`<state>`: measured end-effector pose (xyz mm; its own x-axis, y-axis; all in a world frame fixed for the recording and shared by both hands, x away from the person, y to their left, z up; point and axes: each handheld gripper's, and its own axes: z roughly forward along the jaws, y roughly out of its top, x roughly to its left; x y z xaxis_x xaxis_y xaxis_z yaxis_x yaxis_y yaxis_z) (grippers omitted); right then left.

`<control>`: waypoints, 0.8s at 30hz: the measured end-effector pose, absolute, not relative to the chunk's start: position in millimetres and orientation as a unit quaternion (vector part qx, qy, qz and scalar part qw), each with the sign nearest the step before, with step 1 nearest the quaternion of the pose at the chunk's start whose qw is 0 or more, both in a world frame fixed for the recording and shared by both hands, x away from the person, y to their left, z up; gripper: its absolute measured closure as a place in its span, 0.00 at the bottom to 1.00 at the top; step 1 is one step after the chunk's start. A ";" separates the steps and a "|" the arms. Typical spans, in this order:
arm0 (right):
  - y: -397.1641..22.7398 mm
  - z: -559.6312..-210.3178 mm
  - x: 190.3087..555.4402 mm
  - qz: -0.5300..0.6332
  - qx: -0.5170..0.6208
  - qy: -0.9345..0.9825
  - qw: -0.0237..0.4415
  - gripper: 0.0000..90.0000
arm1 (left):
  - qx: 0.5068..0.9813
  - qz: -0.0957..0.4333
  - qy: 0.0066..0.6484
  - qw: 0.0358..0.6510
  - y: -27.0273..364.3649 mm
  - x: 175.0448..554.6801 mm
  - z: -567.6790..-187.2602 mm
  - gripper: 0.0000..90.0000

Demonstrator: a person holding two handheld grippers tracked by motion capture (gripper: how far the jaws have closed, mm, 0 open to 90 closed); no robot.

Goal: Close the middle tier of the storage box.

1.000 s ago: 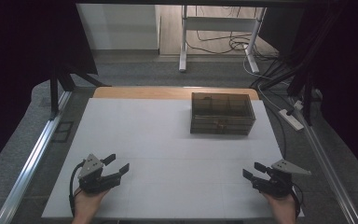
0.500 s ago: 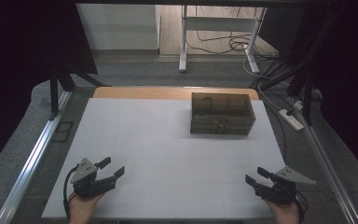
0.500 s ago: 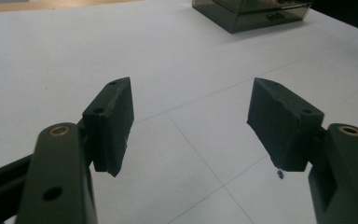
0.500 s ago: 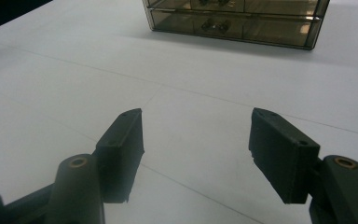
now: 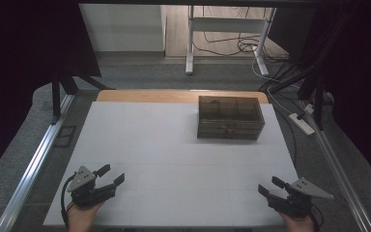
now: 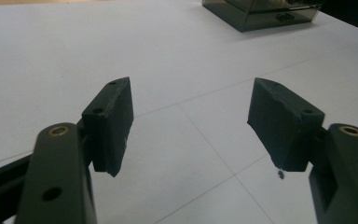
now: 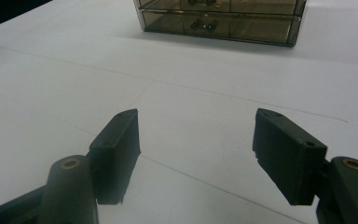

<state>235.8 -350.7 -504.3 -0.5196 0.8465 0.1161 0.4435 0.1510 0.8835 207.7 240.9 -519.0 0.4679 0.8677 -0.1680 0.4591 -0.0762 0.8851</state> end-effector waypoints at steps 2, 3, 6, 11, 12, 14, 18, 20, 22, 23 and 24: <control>-352.2 -504.5 234.8 0.478 0.445 0.727 0.211 0.35 | 0.702 0.209 0.474 0.489 242.2 207.2 -519.6 0.35; -353.1 -504.7 234.5 0.479 0.446 0.726 0.212 0.35 | 0.701 0.209 0.474 0.490 242.8 207.0 -519.9 0.35; -355.1 -505.4 233.4 0.479 0.450 0.723 0.212 0.35 | 0.698 0.208 0.478 0.491 245.3 206.3 -521.3 0.35; -358.9 -505.8 231.8 0.481 0.455 0.718 0.216 0.35 | 0.691 0.207 0.487 0.492 250.3 204.7 -524.4 0.34; -359.9 -505.8 231.4 0.482 0.456 0.716 0.216 0.35 | 0.690 0.206 0.489 0.492 251.0 204.5 -524.9 0.34; -362.2 -506.0 231.0 0.482 0.458 0.714 0.217 0.35 | 0.688 0.207 0.492 0.491 252.4 204.0 -525.7 0.34; -366.0 -506.6 229.9 0.482 0.463 0.711 0.219 0.35 | 0.686 0.205 0.497 0.490 255.4 202.9 -527.9 0.34; -368.0 -506.9 229.5 0.484 0.466 0.708 0.219 0.35 | 0.684 0.204 0.500 0.490 257.1 201.5 -529.5 0.34; -370.3 -507.1 228.7 0.485 0.469 0.705 0.218 0.35 | 0.683 0.203 0.504 0.489 259.0 199.8 -530.5 0.34; -371.4 -507.3 228.3 0.486 0.471 0.704 0.217 0.35 | 0.682 0.204 0.505 0.488 259.9 198.8 -530.9 0.34; -372.5 -507.5 227.9 0.487 0.473 0.702 0.217 0.35 | 0.681 0.205 0.507 0.488 260.8 197.8 -531.0 0.34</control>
<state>227.9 -372.5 -507.5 -0.4593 0.8746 0.1554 0.4520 0.0794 0.8885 197.8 260.8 -531.0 0.4024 0.8900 -0.2143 0.4891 -0.0111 0.8722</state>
